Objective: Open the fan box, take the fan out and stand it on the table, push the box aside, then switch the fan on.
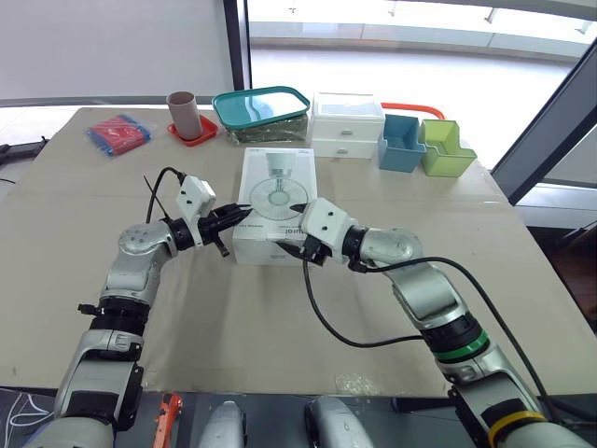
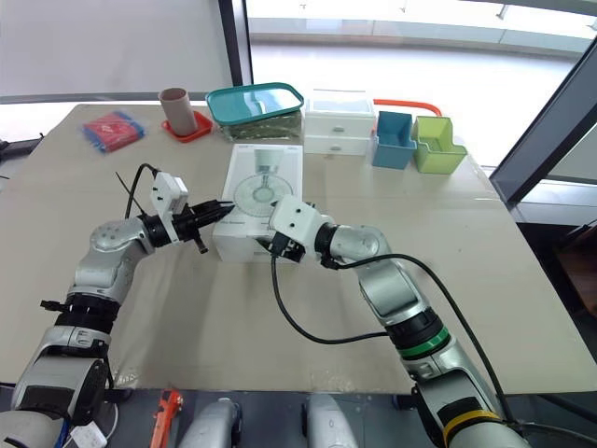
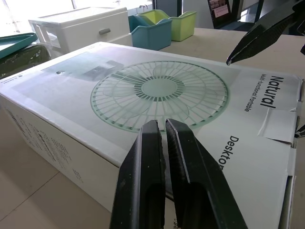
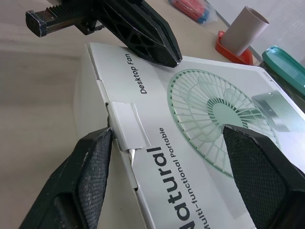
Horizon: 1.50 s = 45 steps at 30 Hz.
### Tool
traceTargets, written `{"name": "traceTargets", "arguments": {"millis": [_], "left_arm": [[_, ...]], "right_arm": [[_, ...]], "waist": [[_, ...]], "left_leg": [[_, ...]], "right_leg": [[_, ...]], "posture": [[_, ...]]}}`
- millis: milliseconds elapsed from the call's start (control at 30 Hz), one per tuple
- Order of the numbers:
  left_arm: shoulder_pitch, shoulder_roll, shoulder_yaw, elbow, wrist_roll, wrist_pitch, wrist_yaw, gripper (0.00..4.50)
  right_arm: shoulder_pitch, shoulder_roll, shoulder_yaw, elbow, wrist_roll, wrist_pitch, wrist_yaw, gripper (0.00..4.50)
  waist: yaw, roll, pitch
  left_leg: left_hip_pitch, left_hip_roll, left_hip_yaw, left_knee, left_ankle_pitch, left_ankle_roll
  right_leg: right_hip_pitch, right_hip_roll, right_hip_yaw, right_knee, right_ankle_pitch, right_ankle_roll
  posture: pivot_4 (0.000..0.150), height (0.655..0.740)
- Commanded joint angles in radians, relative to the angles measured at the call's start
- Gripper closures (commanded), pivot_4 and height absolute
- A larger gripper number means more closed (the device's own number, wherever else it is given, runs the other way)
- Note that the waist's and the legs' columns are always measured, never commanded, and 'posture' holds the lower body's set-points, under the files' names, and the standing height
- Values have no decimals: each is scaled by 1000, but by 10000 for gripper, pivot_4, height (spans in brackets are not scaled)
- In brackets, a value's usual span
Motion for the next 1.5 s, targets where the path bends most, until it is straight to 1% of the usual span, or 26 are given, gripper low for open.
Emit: {"name": "traceTargets", "arguments": {"millis": [33,200,267,400,533,667,867,1133,1500], "left_arm": [[27,-5,-4,-15,9,6,-2,41642],[34,-9,-11,-18,15,3,-2,41642],[35,-11,-12,-17,18,1,-1,41642],[31,-15,-13,-7,21,-5,-2,41642],[34,-20,-16,-8,24,-6,-3,41642],[33,-22,-17,-5,29,-11,-2,41642],[29,-20,-14,-2,30,-13,-3,41642],[27,-16,-14,3,37,-12,3,41642],[17,-3,-21,3,52,15,5,41642]], "right_arm": [[-39,-10,5,-3,-60,0,-14,7668],[-78,20,-38,-6,-38,55,-29,7668],[-83,25,-56,-35,-10,82,-11,7668],[-87,38,-104,-107,99,152,49,7668],[-109,37,-147,-96,137,207,42,7668],[-134,43,-159,-16,104,221,-30,7668],[-73,-11,-102,-58,99,143,38,7668],[-49,-5,-56,-48,73,131,39,7668],[-65,24,-61,-16,58,154,7,7668]], "waist": [[0,0,0],[-1,0,0],[-1,0,0],[0,0,0],[0,0,0],[0,0,0],[0,0,0],[0,0,0],[0,0,0]], "left_leg": [[0,0,0,0,0,0],[1,0,0,0,1,-1],[1,0,0,0,1,-2],[1,0,0,0,1,-2],[1,0,-1,0,1,-1],[1,0,-1,0,1,-1],[1,0,-1,0,1,-1],[1,0,-1,0,1,-1],[1,0,-1,0,1,-1]], "right_leg": [[0,0,0,0,0,0],[0,0,0,2,0,-1],[0,0,0,3,0,-1],[0,0,0,3,0,-1],[0,0,-1,3,0,-1],[0,0,-1,3,0,-1],[0,0,-1,2,0,-1],[0,0,-1,2,0,-1],[0,0,-1,3,0,-1]], "posture": [[1500,7400],[1500,7400],[1500,7400],[1500,7400],[1500,7400],[1500,7400],[1500,7400],[1500,7400],[1500,7400]]}}
